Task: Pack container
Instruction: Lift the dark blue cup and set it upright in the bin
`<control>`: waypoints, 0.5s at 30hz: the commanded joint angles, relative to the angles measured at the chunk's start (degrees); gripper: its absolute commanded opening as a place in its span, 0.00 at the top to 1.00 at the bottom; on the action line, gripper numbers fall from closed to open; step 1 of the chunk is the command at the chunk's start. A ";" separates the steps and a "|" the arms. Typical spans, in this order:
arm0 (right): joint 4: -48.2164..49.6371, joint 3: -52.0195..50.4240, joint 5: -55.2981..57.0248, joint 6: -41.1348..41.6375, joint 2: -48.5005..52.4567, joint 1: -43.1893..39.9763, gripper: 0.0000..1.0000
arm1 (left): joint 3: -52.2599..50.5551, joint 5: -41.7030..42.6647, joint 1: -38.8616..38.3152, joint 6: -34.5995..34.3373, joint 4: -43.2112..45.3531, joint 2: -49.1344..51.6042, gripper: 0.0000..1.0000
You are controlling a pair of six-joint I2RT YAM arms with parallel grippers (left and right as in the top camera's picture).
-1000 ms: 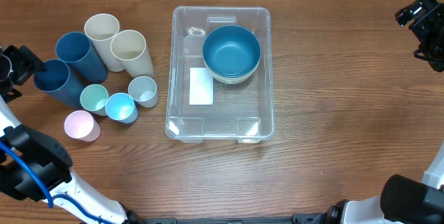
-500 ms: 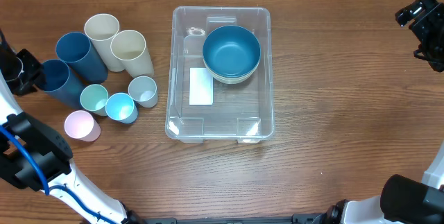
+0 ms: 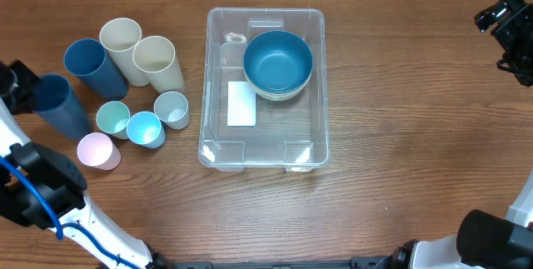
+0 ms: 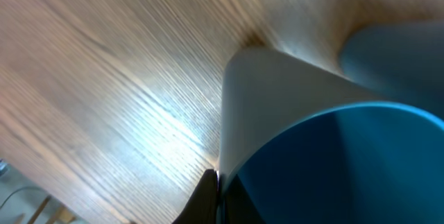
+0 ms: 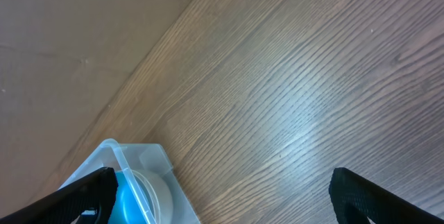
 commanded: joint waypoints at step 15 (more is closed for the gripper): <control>0.31 0.35 -0.28 0.09 -0.37 0.11 0.00 | 23.23 7.76 -42.53 4.72 -1.84 -14.19 0.96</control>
